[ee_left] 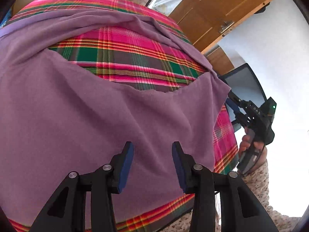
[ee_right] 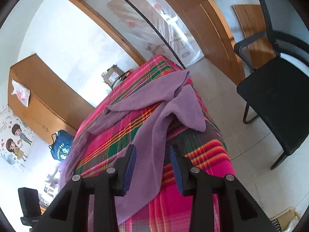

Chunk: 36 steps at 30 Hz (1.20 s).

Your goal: Fold clothes

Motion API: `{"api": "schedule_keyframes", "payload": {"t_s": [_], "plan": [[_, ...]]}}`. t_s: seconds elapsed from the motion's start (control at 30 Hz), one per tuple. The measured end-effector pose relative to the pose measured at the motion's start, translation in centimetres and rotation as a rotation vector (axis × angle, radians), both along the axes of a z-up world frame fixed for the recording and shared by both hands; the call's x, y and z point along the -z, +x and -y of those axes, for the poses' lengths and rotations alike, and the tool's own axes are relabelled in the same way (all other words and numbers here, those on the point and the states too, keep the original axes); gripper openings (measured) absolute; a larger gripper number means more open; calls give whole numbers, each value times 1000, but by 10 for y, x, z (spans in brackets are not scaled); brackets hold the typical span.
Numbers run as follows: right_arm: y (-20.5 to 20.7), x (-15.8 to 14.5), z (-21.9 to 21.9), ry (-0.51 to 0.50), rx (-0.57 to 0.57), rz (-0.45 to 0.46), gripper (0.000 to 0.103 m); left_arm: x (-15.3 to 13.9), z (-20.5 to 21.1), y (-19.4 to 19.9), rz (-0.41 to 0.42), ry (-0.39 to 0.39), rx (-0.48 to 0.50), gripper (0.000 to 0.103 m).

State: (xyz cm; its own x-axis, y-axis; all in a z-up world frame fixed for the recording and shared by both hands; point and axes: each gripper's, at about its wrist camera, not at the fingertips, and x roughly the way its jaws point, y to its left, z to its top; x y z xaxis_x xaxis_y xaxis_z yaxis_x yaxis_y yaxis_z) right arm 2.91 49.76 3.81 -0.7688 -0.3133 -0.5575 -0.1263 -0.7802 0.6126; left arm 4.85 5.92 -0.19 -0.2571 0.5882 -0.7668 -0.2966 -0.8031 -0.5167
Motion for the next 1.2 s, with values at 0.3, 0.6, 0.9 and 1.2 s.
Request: {"api": "schedule_keyframes", "payload": {"t_s": [0.3,0.6,0.9,1.2], "plan": [[-32,3,-9,26,53,17,35,-1,-31,-6,-9,-15,74,43],[-11,-12,-13,109,136,-50,3,-5,-77,8,-18,-35,237,45],[52,-47,-11,257,248,-120,3,4,-82,12,49,-15,262,45],[80,-45,-24,310,325,-72,3,2,-76,27,73,7,286,45]]}}
